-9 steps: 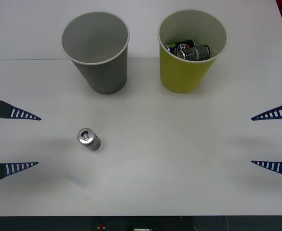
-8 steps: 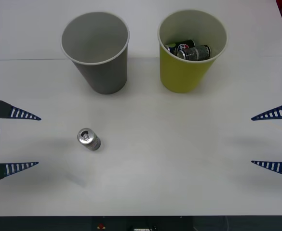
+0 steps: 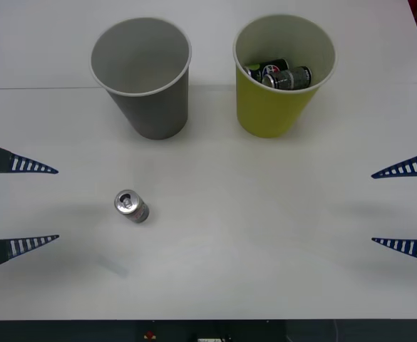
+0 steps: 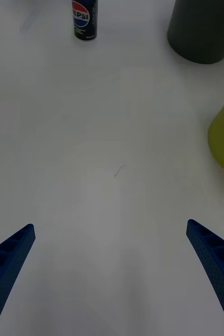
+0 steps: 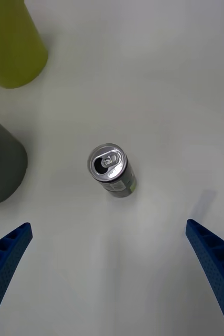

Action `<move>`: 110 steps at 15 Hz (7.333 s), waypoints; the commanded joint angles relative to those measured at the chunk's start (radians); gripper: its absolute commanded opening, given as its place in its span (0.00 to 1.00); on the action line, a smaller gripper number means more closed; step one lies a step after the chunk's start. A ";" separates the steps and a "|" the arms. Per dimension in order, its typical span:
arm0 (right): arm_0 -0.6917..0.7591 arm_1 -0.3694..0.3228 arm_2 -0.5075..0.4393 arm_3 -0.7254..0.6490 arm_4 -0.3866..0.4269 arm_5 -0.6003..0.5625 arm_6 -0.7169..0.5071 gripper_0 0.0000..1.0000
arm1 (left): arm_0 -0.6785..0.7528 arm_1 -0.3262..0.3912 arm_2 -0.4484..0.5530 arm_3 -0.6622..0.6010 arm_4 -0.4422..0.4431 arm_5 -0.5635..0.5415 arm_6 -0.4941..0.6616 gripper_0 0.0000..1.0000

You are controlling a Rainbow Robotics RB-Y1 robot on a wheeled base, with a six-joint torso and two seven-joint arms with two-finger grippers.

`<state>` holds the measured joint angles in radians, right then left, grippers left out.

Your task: Put the can into the green bin and the plastic bottle into the gray bin

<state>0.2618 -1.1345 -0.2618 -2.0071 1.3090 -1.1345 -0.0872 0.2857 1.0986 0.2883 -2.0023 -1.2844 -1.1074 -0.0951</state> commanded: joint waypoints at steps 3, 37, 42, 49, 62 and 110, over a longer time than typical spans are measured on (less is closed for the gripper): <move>0.000 0.000 0.000 0.000 0.000 0.000 0.000 1.00 | 0.000 -0.006 -0.004 0.080 0.059 0.011 -0.017 1.00; 0.000 0.000 0.000 0.000 0.000 0.000 0.000 1.00 | -0.459 -0.261 -0.837 0.939 0.927 0.115 -0.769 1.00; 0.000 0.000 0.000 0.000 0.000 0.000 0.000 1.00 | -0.491 -0.329 -0.865 0.938 0.925 0.175 -0.779 1.00; 0.000 0.000 0.000 0.000 0.000 0.000 0.000 1.00 | -0.510 -0.356 -0.879 0.939 0.924 0.208 -0.785 0.03; 0.000 0.000 0.000 0.000 0.000 0.000 0.000 1.00 | -0.508 -0.342 -0.871 0.898 0.876 0.199 -0.759 0.00; 0.000 0.000 0.000 0.000 0.000 0.000 0.000 1.00 | -1.522 -0.540 -0.727 0.514 -0.644 -0.131 1.511 0.00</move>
<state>0.2618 -1.1345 -0.2618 -2.0072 1.3090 -1.1345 -0.0873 -1.2119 0.5864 -0.4338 -1.5228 -1.9011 -1.2384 1.4169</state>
